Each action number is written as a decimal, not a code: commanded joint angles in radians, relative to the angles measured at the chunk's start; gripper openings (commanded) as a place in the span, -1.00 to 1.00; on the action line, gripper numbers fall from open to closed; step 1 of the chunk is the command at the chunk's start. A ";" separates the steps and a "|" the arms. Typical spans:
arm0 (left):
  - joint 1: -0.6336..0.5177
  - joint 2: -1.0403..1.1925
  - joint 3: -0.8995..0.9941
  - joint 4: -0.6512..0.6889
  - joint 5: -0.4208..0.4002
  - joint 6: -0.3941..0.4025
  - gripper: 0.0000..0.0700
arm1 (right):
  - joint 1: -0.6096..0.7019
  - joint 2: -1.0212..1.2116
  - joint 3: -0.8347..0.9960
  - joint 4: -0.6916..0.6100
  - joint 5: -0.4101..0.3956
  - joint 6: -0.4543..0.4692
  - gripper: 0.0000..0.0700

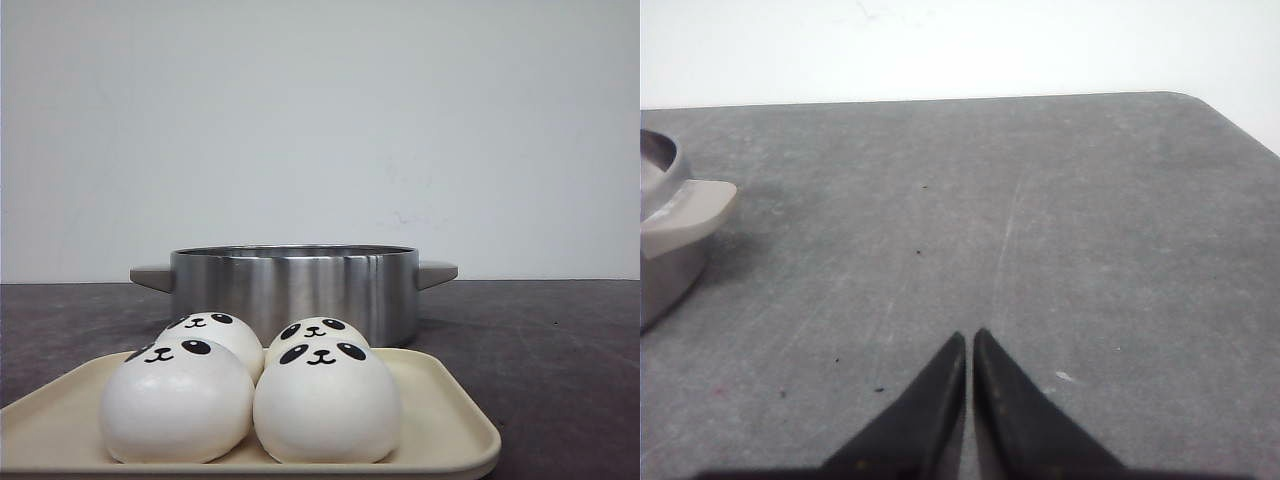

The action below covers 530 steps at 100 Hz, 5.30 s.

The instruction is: Steam buns

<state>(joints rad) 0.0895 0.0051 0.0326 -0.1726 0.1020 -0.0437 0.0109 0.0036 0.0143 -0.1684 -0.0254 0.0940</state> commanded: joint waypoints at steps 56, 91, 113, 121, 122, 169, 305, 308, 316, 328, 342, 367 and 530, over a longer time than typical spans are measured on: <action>0.003 -0.002 -0.019 0.014 -0.005 0.009 -0.92 | -0.002 0.000 -0.002 0.011 -0.001 0.007 -0.99; 0.003 -0.002 -0.019 0.014 -0.005 0.009 -0.92 | -0.002 0.000 -0.002 0.011 -0.001 0.007 -0.99; 0.003 -0.002 -0.019 0.014 -0.005 0.009 -0.92 | -0.002 0.000 -0.002 0.011 -0.001 0.007 -0.99; 0.003 -0.002 -0.019 0.014 -0.005 0.009 -0.92 | -0.002 0.000 -0.002 0.011 -0.001 0.007 -0.99; 0.003 -0.002 -0.019 0.014 -0.005 0.009 -0.92 | -0.002 0.000 -0.002 0.011 -0.001 0.007 -0.99; 0.003 -0.002 -0.019 0.014 -0.005 0.005 -0.92 | 0.000 0.000 -0.002 0.018 -0.002 0.072 -0.99; -0.065 0.600 0.988 -0.348 0.319 -0.194 0.13 | 0.000 0.420 0.890 -0.286 -0.337 0.125 0.64; -0.071 0.600 0.988 -0.367 0.319 -0.195 0.54 | 0.000 0.420 0.890 -0.289 -0.364 0.139 0.81; -0.091 0.600 0.988 -0.431 0.325 -0.196 1.00 | 0.000 0.420 0.890 -0.303 -0.423 0.166 0.88; -0.138 0.595 0.988 -0.539 0.348 -0.167 0.81 | 0.003 0.420 0.890 -0.313 -0.474 0.168 0.88; -0.193 0.589 0.988 -0.643 0.343 -0.102 0.77 | 0.017 0.440 0.890 -0.303 -0.472 0.161 0.88; -0.253 0.588 0.988 -0.654 0.339 -0.101 0.77 | 0.122 0.669 0.975 -0.370 -0.467 0.162 0.81; -0.318 0.536 0.988 -0.754 0.335 -0.212 0.79 | 0.807 1.823 1.225 -0.521 -0.101 0.398 0.48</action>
<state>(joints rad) -0.2226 0.5407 1.0096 -0.9352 0.4408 -0.2531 0.8146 1.8030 1.2259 -0.7021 -0.1299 0.4664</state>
